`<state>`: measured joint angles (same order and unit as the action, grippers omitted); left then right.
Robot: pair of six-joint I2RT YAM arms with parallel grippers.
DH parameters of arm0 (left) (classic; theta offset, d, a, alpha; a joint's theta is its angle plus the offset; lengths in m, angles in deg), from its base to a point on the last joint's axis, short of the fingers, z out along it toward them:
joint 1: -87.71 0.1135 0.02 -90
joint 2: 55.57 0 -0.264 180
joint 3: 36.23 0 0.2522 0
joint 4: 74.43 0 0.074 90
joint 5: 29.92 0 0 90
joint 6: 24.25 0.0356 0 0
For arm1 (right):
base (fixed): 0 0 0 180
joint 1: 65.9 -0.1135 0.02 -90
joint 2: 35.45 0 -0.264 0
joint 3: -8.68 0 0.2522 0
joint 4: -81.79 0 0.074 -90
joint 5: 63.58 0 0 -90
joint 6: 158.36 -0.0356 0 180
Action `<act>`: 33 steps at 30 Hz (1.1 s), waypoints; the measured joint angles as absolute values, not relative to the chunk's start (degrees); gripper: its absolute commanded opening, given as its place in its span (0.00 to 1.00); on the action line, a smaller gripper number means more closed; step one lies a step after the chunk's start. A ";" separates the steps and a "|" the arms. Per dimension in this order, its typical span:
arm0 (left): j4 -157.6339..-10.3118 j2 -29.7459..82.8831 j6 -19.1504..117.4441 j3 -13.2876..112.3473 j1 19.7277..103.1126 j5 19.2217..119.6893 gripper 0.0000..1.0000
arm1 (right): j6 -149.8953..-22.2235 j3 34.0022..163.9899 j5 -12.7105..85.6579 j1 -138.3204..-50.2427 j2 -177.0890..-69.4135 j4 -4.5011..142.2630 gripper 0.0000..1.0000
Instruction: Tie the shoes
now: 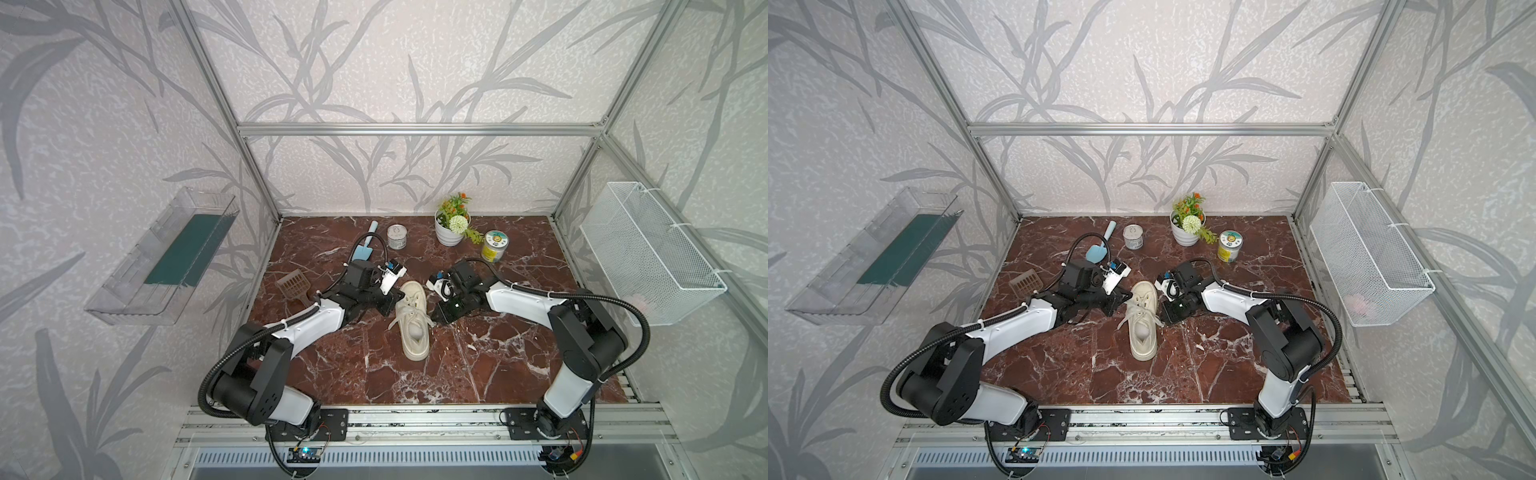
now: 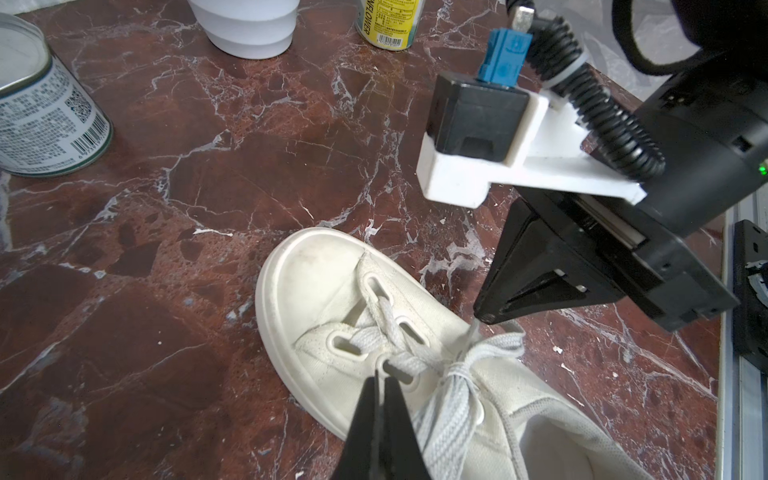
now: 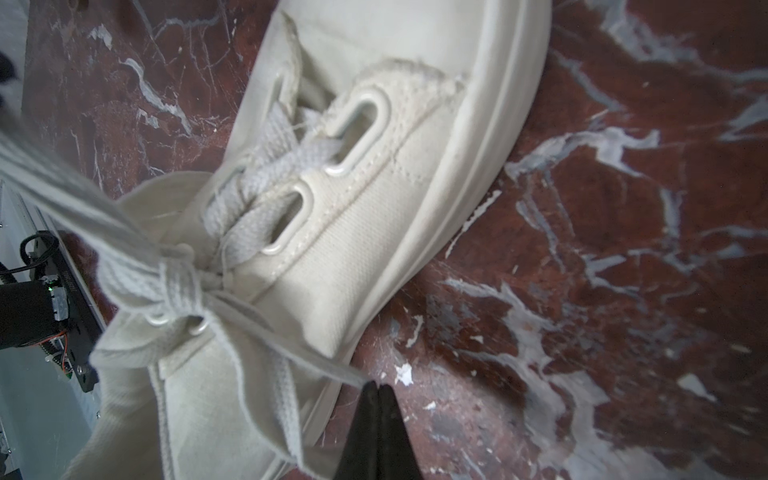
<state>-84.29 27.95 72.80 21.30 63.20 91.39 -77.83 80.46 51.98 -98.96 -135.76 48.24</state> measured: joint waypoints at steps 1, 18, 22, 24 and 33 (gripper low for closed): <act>-84.29 27.95 72.63 21.30 63.20 91.61 0.00 | -77.83 80.46 52.27 -98.96 -135.74 48.22 0.00; -73.93 22.25 61.57 15.27 64.49 91.96 0.68 | -76.63 79.37 50.37 -95.20 -125.69 39.80 0.56; -77.08 16.50 55.93 13.34 64.53 86.98 0.66 | -74.86 79.52 48.75 -94.83 -123.24 37.68 0.56; -80.66 13.26 52.85 13.34 64.53 84.27 0.62 | -73.66 80.11 48.31 -94.83 -122.47 36.74 0.56; -91.50 6.20 46.81 5.45 64.40 80.25 0.62 | -68.39 87.94 48.59 -95.61 -124.57 35.23 0.56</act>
